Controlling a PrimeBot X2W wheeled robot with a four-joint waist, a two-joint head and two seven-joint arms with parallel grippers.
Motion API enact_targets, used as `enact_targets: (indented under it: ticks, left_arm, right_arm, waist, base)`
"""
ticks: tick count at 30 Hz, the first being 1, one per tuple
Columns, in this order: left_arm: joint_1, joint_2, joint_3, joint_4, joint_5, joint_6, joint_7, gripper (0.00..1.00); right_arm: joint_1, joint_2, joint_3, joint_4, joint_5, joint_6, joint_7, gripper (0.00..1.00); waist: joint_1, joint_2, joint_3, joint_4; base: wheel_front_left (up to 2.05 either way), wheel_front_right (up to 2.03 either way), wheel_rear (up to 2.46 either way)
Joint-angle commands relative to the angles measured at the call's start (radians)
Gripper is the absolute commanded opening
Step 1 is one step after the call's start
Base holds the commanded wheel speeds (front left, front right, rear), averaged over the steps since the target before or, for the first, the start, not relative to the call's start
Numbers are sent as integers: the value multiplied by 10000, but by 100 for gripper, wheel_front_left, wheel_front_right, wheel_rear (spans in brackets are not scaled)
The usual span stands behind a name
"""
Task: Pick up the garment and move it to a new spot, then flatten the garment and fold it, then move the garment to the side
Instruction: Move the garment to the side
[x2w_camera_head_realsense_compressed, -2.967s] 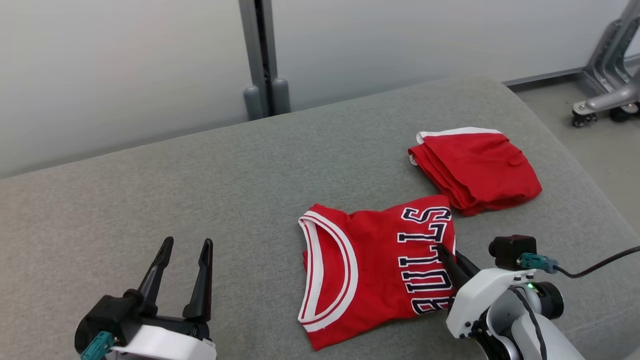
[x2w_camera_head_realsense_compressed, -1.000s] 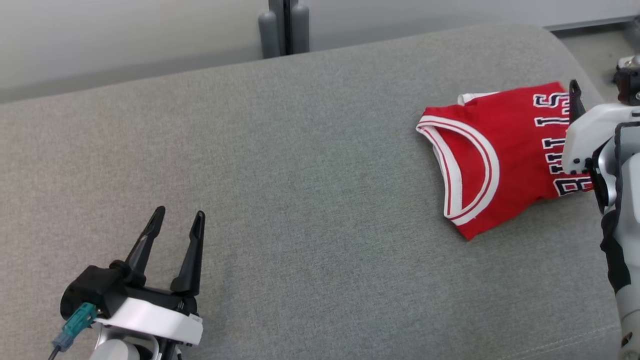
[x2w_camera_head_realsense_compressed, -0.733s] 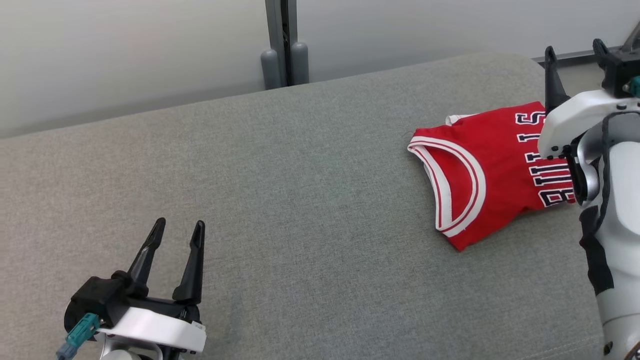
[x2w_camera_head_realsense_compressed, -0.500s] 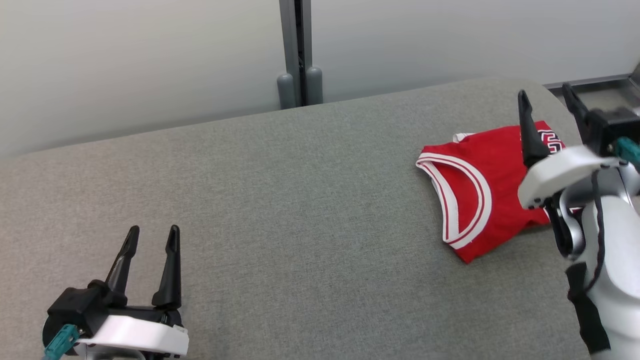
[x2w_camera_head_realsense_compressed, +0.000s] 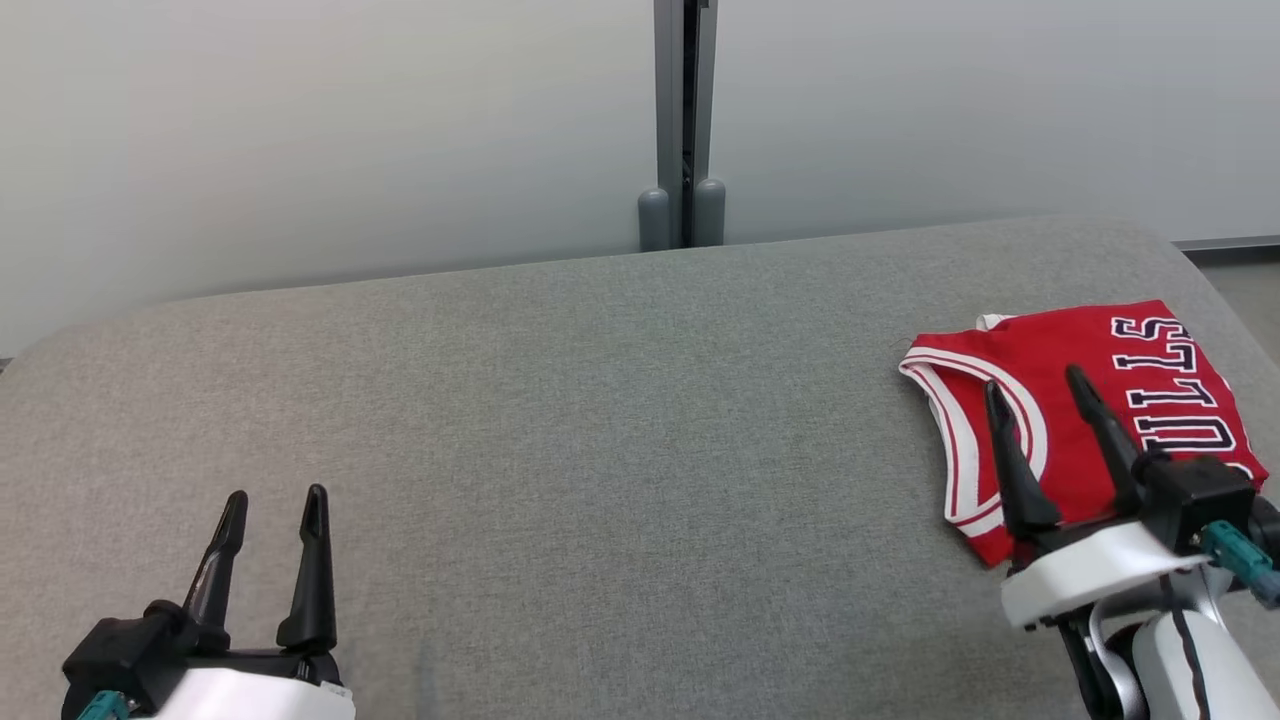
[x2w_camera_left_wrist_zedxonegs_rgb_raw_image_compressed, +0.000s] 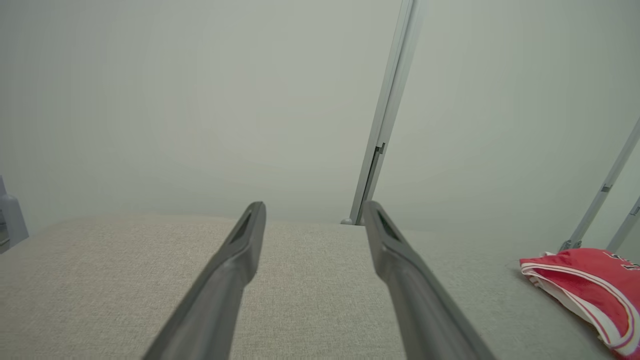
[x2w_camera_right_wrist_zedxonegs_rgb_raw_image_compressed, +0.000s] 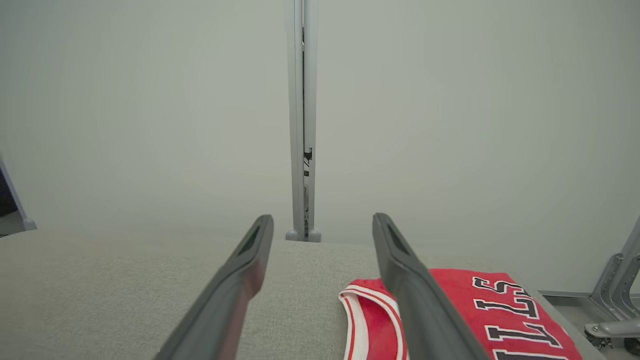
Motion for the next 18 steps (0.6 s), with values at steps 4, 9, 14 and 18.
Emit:
enact_targets:
  ticks: [4,9,14,18]
  left_arm:
    - [85,12,184,243,118,-83,-38,100]
    - [108,40,310,527,335,-119,-38,100]
    - [144,9,445,699,487,-144,-38,100]
    - [60,-40,445,704,588,-216,-38,100]
  right_arm:
    - [747,148,-169,-45,198,2,-398,100]
    - [1233,402,-405,58,137,2,-574,100]
    - [1434,586,-427,55,37,2,-644,100]
    - [1419,665,-347,-91,-35,2,-673,100]
  waist:
    - [0,0,-16,262]
    - [0,0,-25,445]
    - [0,0,-81,504]
    - [0,0,-89,516]
  base:
    - [0,0,0]
    - [0,0,0]
    - [0,0,0]
    - [0,0,0]
